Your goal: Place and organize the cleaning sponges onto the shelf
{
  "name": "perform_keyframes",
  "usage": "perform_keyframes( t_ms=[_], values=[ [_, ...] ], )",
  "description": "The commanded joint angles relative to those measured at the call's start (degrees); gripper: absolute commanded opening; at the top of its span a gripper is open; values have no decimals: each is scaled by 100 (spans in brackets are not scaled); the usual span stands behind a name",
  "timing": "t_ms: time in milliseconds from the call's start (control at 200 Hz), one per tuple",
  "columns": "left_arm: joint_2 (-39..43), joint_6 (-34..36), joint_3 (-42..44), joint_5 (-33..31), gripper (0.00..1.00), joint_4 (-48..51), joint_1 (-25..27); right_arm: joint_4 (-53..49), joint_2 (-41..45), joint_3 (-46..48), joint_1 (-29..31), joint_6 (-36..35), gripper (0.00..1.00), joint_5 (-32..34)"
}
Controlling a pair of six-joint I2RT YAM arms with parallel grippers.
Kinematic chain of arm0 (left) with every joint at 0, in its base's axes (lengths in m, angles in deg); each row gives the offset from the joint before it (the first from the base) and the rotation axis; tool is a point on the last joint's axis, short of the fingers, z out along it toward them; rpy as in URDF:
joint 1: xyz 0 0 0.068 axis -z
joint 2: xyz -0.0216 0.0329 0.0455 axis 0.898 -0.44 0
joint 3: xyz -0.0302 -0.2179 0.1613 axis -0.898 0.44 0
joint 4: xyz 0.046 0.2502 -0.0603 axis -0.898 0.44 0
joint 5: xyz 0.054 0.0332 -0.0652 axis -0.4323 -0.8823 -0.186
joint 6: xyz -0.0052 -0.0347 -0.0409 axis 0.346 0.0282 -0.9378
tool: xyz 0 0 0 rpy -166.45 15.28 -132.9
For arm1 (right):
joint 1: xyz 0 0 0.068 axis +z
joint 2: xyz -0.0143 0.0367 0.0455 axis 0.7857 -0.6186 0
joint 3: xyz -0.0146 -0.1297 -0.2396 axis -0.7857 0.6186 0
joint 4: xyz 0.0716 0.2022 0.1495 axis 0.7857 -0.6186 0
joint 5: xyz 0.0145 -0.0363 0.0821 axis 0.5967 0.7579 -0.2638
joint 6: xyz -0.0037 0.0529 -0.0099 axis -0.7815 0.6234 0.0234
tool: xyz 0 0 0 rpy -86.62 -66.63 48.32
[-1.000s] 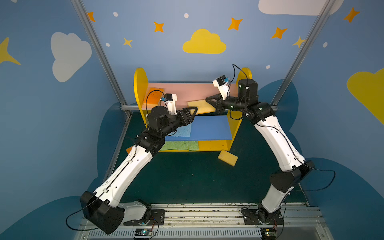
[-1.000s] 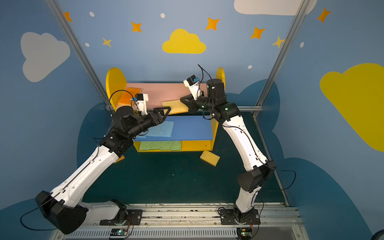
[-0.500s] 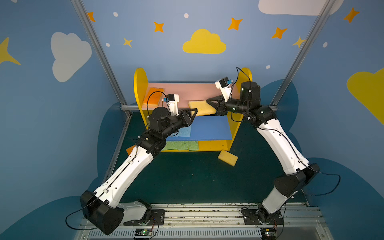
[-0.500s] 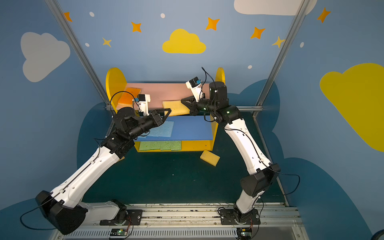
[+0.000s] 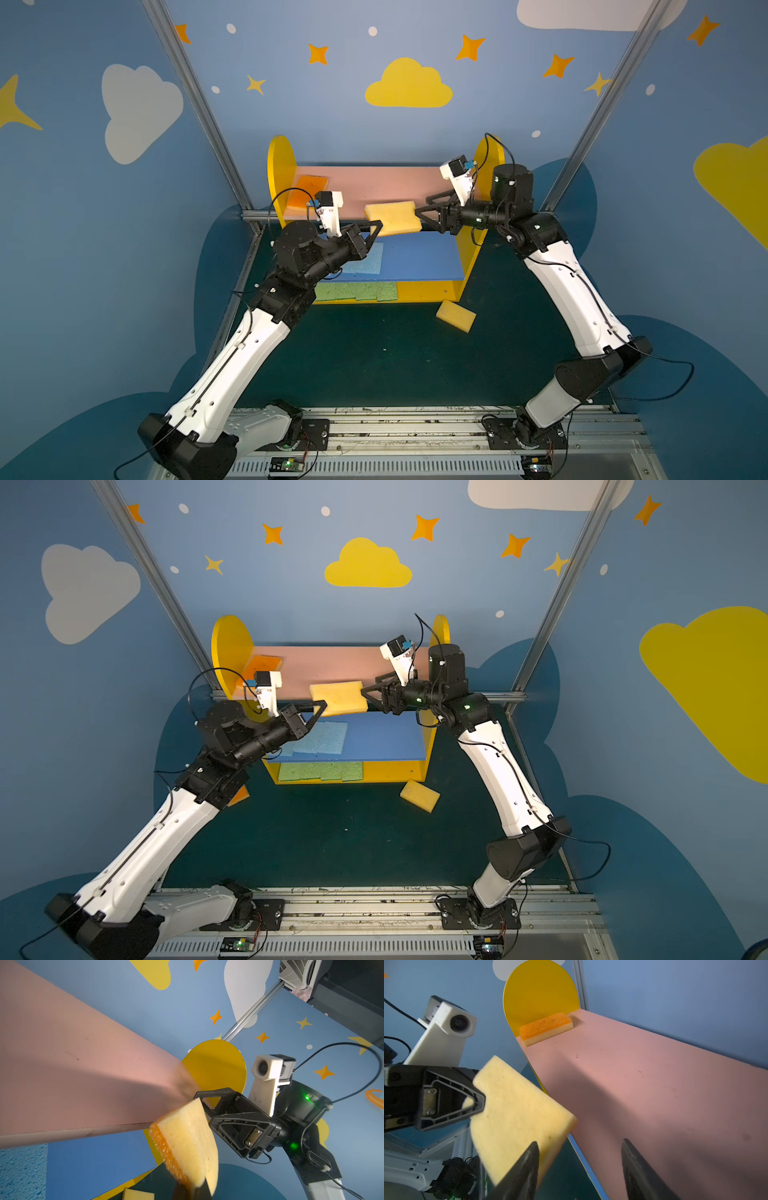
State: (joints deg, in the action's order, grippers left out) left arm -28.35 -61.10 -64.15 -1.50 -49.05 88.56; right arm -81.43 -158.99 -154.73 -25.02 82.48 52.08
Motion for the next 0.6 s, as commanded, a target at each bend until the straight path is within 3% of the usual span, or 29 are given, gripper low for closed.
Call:
perform_keyframes(
  t_ms=[0, 275, 461, 596],
  values=[
    [350, 127, 29, 626, 3, 154, -248, -235, 336, 75, -96, 241, 63, -590],
    [583, -153, 30, 1726, 3, -149, -619, 378, 388, 105, -183, 1194, 65, -1933],
    [608, -176, 30, 1797, 3, -200, -660, 1179, 123, 1, -173, 2055, 65, -2600],
    [586, -231, 30, 1820, 3, -278, -715, 1245, -34, -105, -93, 2158, 59, -2656]
  ],
)
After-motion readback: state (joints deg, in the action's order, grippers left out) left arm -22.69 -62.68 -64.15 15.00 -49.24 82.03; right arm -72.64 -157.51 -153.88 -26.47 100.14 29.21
